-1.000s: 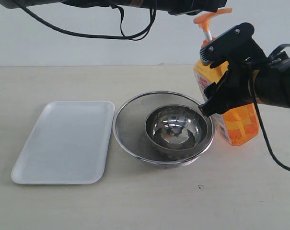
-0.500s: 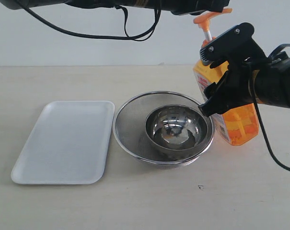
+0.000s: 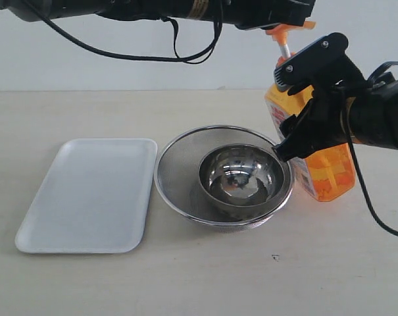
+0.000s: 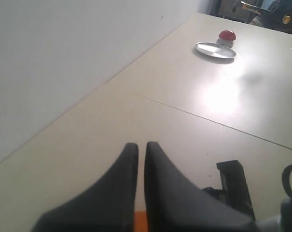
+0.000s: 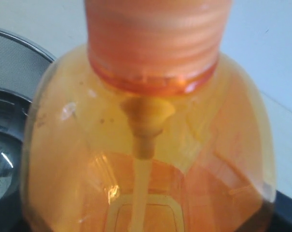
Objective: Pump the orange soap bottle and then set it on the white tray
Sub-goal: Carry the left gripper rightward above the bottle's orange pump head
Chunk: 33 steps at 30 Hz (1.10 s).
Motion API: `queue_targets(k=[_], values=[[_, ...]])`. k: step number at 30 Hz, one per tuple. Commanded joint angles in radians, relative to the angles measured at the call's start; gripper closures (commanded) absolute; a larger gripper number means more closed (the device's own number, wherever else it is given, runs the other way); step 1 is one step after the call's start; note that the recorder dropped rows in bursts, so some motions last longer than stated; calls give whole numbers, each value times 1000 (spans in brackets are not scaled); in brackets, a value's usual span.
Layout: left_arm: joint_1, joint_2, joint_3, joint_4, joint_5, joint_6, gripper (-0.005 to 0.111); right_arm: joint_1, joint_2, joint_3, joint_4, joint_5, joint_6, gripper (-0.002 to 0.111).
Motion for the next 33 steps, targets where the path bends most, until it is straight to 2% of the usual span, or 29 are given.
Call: queue_targets(k=[1, 13, 27, 33], values=[[-7, -1, -3, 5, -31, -11, 102, -3, -16, -17, -28, 23, -14, 108], [-7, -40, -3, 5, -91, -11, 102, -3, -16, -17, -28, 33, -16, 108], [-7, -40, -3, 5, -99, -73, 102, -3, -16, -17, -28, 33, -20, 108], [-7, -40, -3, 5, -101, -28, 102, -3, -16, -17, -28, 33, -29, 108]])
